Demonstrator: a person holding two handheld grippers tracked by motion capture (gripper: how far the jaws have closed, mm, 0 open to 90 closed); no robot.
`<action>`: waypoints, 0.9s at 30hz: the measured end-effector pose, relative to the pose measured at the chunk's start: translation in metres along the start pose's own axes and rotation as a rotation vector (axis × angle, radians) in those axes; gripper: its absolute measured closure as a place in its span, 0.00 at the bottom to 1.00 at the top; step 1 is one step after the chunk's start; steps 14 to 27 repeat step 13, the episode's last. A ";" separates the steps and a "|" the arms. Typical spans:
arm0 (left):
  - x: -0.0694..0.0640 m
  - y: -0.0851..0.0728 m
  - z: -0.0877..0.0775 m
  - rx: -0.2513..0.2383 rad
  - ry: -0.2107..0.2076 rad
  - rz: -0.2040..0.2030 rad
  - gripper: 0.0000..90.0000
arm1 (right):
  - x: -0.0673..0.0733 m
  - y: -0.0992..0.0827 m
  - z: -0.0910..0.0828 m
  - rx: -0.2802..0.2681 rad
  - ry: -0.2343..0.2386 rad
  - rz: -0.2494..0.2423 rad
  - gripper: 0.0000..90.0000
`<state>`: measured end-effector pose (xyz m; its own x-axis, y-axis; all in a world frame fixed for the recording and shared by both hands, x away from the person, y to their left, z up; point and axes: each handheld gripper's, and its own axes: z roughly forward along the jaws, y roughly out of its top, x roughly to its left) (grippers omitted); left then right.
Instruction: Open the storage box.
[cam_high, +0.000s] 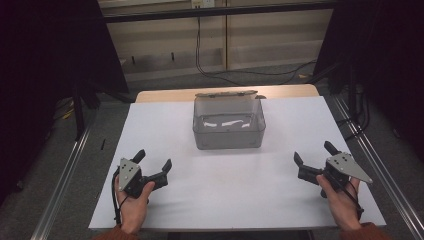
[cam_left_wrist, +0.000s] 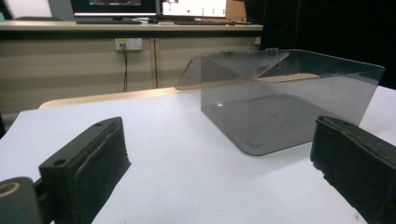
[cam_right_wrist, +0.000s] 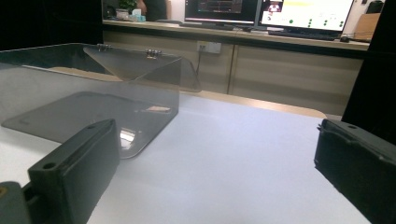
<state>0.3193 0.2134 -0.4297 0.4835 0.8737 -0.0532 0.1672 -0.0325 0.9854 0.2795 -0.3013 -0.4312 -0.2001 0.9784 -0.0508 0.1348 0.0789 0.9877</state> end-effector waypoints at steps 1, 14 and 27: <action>0.000 -0.001 -0.002 -0.005 0.004 -0.005 0.04 | 0.000 0.000 -0.002 0.005 -0.005 -0.004 0.00; 0.006 -0.004 -0.006 0.003 0.032 -0.051 0.03 | -0.002 -0.011 -0.005 0.009 -0.005 0.017 0.00; 0.006 -0.004 -0.006 0.003 0.032 -0.051 0.03 | -0.002 -0.011 -0.005 0.009 -0.005 0.017 0.00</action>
